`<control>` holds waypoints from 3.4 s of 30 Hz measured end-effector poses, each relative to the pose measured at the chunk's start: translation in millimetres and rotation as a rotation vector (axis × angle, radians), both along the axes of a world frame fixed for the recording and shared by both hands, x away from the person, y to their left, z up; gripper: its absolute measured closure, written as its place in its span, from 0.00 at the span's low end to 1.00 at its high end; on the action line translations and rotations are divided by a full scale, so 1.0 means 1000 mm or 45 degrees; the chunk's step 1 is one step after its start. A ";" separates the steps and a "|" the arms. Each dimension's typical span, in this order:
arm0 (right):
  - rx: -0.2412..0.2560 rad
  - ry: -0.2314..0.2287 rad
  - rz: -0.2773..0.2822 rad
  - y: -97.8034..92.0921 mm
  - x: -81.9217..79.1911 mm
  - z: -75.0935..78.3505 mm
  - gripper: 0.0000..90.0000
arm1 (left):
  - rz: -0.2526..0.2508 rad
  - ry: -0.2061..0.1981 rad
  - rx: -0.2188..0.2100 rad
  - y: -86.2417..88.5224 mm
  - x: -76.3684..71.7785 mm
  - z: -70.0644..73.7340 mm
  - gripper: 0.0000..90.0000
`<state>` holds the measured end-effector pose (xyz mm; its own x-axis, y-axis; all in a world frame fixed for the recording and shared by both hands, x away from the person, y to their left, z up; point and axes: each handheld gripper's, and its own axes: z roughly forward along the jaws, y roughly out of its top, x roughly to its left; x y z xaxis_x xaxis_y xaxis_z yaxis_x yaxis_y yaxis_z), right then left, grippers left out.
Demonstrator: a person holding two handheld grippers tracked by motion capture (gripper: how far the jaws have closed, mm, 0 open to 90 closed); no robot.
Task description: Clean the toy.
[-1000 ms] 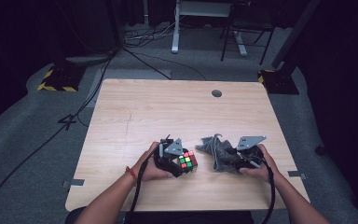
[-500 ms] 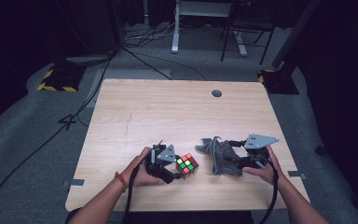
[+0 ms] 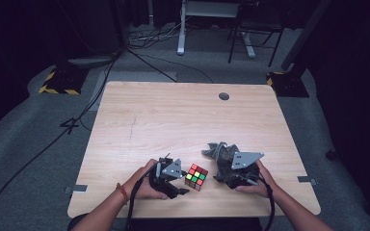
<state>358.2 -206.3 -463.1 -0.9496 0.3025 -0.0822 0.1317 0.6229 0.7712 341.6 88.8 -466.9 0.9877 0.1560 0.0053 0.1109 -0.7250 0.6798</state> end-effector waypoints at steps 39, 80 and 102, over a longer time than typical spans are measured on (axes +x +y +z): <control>-0.019 -0.006 0.049 0.031 -0.002 -0.009 0.46 | -0.087 0.042 -0.011 -0.023 0.037 -0.010 0.24; 0.041 -0.061 -0.007 0.049 0.009 -0.005 0.47 | -0.026 0.049 0.029 -0.009 0.046 -0.014 0.27; 0.047 -0.115 0.104 0.102 0.017 0.019 0.60 | 0.016 0.104 0.154 0.012 0.050 -0.021 0.21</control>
<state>375.5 -104.0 -443.9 -0.9604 0.2288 -0.1588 0.0105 0.5996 0.8002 391.4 100.6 -488.4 0.9837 0.1711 -0.0556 0.1716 -0.7994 0.5758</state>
